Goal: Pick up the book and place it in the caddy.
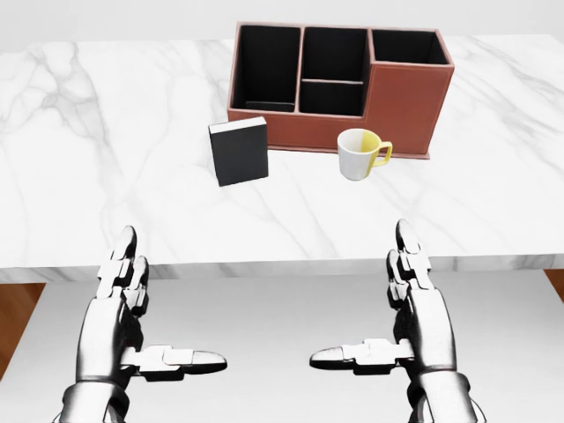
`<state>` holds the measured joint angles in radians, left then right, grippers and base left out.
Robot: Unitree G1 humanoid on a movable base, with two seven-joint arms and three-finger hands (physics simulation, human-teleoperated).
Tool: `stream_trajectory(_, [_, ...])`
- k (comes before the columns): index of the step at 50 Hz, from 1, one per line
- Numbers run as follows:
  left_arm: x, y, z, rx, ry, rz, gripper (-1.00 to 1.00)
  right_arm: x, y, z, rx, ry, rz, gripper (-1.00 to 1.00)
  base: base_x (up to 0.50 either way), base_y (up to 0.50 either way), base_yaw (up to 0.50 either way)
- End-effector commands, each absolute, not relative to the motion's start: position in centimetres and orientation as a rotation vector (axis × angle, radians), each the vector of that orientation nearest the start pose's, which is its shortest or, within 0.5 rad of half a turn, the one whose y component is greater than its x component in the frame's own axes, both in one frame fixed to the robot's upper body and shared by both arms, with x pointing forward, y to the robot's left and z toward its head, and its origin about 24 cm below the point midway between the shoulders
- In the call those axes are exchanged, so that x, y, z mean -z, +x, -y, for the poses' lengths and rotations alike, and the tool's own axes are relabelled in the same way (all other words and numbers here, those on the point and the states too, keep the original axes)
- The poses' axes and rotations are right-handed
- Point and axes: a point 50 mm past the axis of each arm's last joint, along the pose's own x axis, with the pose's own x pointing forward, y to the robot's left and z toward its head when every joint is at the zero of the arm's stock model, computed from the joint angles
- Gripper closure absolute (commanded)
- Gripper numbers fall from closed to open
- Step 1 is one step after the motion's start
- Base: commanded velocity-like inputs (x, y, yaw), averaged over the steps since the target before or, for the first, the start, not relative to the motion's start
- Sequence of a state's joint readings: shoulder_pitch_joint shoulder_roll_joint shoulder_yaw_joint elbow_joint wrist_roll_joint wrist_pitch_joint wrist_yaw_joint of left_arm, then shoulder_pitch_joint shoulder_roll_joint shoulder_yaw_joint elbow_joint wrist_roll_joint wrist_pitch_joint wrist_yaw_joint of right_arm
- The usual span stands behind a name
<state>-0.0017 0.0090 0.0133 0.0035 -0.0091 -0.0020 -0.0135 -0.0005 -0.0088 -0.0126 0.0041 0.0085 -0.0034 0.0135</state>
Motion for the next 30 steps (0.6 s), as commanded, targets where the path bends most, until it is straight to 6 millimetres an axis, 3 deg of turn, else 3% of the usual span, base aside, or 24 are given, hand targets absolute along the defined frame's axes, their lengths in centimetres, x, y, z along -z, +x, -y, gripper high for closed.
stream_trajectory(1, [-4.0,25.3,-16.0,0.002,-0.002,0.001,-1.0,-4.0,25.3,16.0,-0.006,-0.004,0.001,-1.0,0.0,0.0,0.0])
stream_trajectory(22, [-4.9,25.5,-16.1,0.007,0.016,0.012,-1.0,-5.2,24.9,16.0,-0.019,-0.028,0.027,-1.0,0.0,0.0,0.0])
stream_trajectory(26, [-5.7,25.7,-16.7,-0.003,0.015,0.027,-1.0,-6.5,25.0,15.7,-0.029,-0.025,0.051,-1.0,0.0,0.0,0.0])
stream_trajectory(30, [-7.2,25.9,-17.4,-0.019,0.024,0.074,-1.0,-9.1,25.1,15.6,-0.038,-0.023,0.161,-1.0,0.0,0.0,0.0])
